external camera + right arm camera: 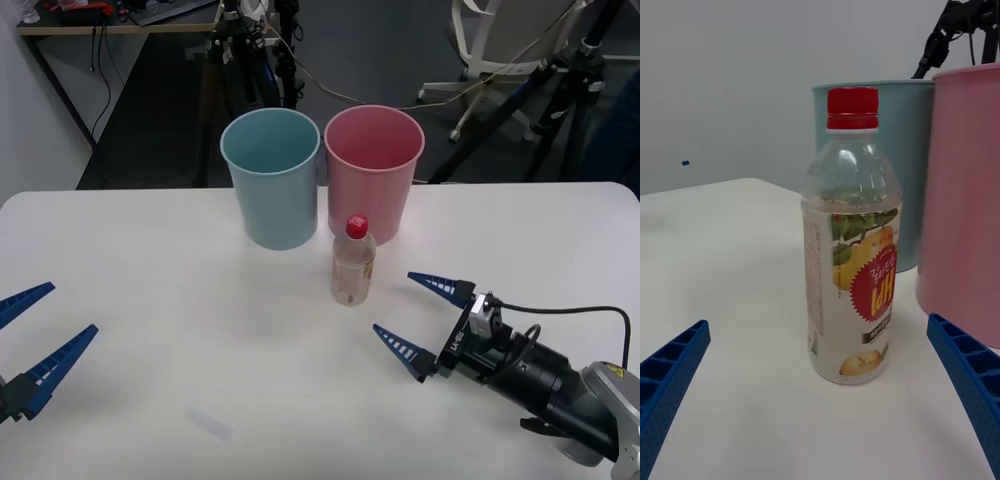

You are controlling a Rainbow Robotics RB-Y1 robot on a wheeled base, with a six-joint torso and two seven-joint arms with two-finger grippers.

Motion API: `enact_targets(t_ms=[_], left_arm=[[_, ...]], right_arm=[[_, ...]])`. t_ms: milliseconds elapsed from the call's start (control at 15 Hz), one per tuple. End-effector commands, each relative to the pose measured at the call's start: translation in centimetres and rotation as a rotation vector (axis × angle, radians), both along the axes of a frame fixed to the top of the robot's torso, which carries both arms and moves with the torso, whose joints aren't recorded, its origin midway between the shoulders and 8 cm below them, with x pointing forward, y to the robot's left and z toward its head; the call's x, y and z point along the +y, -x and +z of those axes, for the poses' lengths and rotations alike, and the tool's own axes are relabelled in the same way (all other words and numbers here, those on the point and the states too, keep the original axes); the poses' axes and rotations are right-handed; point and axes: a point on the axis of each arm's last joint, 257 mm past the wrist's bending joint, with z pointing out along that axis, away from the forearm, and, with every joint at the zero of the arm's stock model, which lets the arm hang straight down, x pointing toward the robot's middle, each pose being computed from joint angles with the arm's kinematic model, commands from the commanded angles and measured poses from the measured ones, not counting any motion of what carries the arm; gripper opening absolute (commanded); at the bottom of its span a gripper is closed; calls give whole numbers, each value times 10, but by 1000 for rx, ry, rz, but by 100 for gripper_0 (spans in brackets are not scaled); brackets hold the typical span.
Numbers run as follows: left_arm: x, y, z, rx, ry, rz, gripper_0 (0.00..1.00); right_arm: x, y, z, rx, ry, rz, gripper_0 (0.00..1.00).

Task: Grasp the object on the table and drop it into the matching bin: aluminum can to the light blue bin, PET bottle to the pink bin.

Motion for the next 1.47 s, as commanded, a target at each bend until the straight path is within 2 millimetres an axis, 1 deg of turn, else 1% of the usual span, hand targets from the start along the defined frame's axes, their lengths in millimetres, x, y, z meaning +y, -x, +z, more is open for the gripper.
enact_targets(t_ms=[67, 333, 467, 667, 1000, 1467], left_arm=[[0, 0, 0, 0, 0, 0, 100], [0, 0, 0, 0, 0, 0, 100], [0, 0, 0, 0, 0, 0, 100], [0, 0, 0, 0, 0, 0, 100], [0, 0, 0, 0, 0, 0, 100], [0, 0, 0, 0, 0, 0, 100]], right_arm=[[7, -18, 2, -7, -1, -54, 100], [21, -37, 7, -11, -9, -106, 100], [27, -42, 8, -6, -14, -117, 100], [40, -42, 4, 9, -11, -112, 100], [55, -52, 8, 18, -27, -133, 100], [65, -74, 15, 29, -32, -194, 100]])
